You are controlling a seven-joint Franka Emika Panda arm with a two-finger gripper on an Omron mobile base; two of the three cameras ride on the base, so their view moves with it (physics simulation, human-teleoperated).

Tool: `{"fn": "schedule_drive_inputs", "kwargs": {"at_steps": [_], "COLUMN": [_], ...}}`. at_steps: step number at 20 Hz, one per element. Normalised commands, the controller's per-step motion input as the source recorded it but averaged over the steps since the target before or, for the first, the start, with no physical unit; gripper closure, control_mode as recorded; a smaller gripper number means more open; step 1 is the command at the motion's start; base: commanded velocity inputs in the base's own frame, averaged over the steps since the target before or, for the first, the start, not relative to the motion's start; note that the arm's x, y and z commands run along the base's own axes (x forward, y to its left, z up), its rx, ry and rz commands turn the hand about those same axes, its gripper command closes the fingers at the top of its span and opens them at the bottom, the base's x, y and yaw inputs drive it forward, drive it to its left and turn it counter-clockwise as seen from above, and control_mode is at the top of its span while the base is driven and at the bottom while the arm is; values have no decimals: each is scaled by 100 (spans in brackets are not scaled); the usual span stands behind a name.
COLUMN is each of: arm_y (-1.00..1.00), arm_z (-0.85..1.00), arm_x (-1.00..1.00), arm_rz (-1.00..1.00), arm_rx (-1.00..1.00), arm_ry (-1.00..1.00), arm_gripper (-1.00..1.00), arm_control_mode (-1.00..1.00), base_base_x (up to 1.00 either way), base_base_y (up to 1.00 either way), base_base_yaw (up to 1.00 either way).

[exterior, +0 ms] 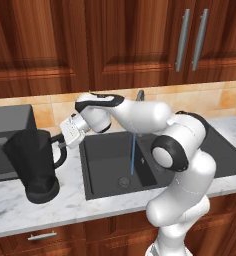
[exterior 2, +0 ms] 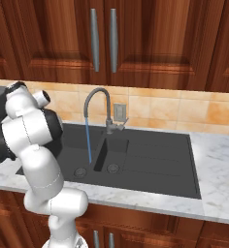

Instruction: Turn on the sink faucet and place the jug under the water for a few seconds to fill it up.

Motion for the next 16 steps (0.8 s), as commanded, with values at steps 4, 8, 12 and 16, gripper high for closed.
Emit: {"fn": "schedule_drive_inputs", "kwargs": {"at_steps": [4,8,12,16], "arm_y": [50,38,28,29], "arm_z": [-6,-3,0,0], "arm_x": [-6,0,-4,-6], "arm_rz": [3,7,6,3], "arm_rx": [-4,-2,0,0], "arm_ry": [0,3,0,0], "arm_gripper": [100,100,100,100], "arm_control_mode": [-100,-100,-100,-100], "base_base_x": [0,0,0,0], "base_base_y": [0,0,0,0], "base_base_yaw": [0,0,0,0]}}
